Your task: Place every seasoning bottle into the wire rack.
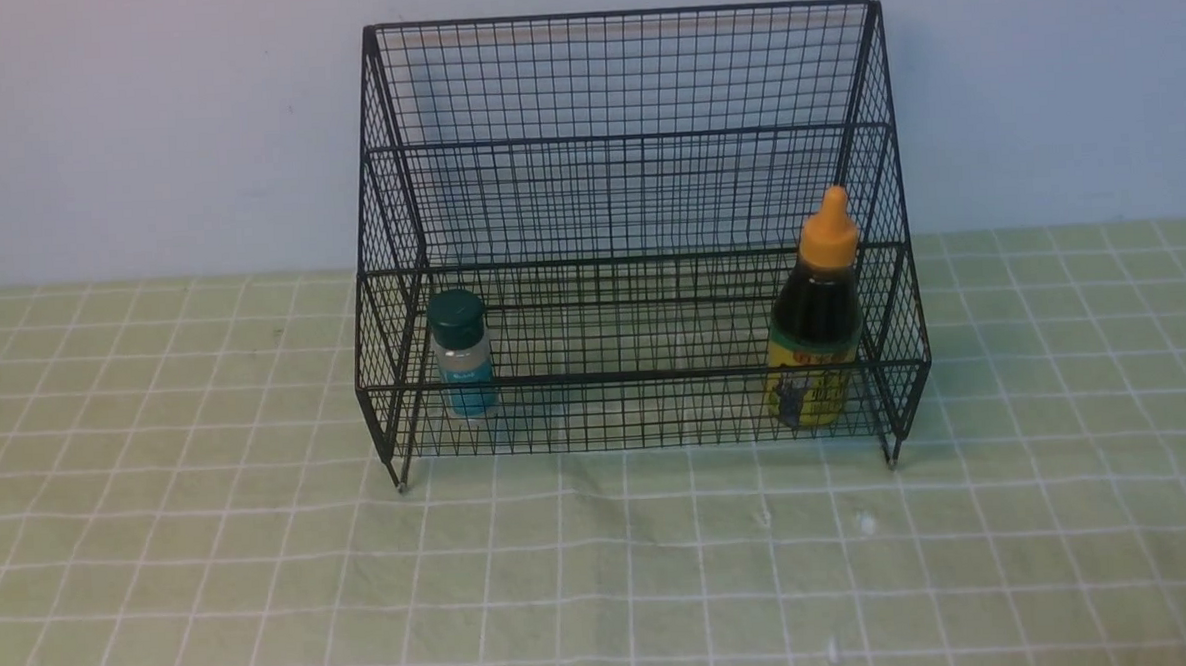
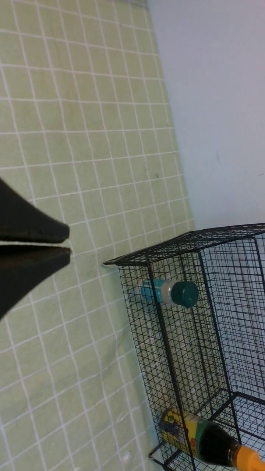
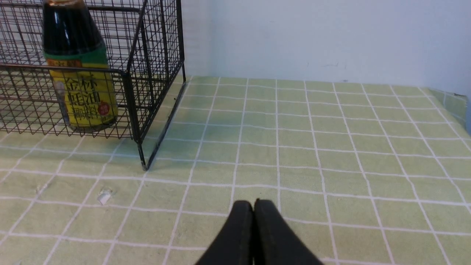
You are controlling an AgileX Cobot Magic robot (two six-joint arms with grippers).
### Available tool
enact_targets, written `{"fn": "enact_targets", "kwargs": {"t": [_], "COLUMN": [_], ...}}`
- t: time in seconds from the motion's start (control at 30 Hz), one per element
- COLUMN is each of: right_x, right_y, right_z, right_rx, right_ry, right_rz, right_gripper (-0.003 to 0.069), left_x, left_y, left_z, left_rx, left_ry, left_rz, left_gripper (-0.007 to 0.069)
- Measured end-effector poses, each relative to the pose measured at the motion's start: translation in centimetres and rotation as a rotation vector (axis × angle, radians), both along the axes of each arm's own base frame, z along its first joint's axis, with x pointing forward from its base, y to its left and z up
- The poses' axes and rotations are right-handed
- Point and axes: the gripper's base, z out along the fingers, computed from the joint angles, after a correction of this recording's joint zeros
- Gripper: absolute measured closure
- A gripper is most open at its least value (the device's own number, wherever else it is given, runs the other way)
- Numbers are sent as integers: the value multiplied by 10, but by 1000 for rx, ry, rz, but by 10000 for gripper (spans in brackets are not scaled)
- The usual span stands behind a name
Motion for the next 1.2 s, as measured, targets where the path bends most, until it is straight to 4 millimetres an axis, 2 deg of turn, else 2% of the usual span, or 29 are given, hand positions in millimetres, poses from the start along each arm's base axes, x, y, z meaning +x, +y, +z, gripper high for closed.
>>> {"fn": "enact_targets", "kwargs": {"t": [0.17,0.27,0.33,0.47,0.6,0.63,0.73,0.87,0.9,1.2], "right_x": [0,0,0,0,0,0,0,0,0,0], "right_y": [0,0,0,0,0,0,0,0,0,0], "right_z": [0,0,0,0,0,0,0,0,0,0], "right_rx": [0,0,0,0,0,0,0,0,0,0], "right_ry": [0,0,0,0,0,0,0,1,1,2], "right_rz": [0,0,0,0,0,0,0,0,0,0], "right_gripper": [673,673,673,673,673,673,673,673,673,673], "left_x": [3,6,7,13,16,15,20,24,24,27], "left_y": [-3,-5,-6,-8,-5,-4,-3,-4,-3,-4], "left_z": [-1,-11,-27,-72,-140,-148,-190,-229,-235,-233], "left_rx": [-17,-28,-43,-63,-60,-59,-48,-39,-31,-41], "left_ry": [-51,-137,-195,-265,-264,-264,-192,-89,-75,-149], "left_rz": [-17,-30,-16,51,157,170,197,200,201,199], "left_gripper": [631,631,631,631,631,631,631,631,631,631]}}
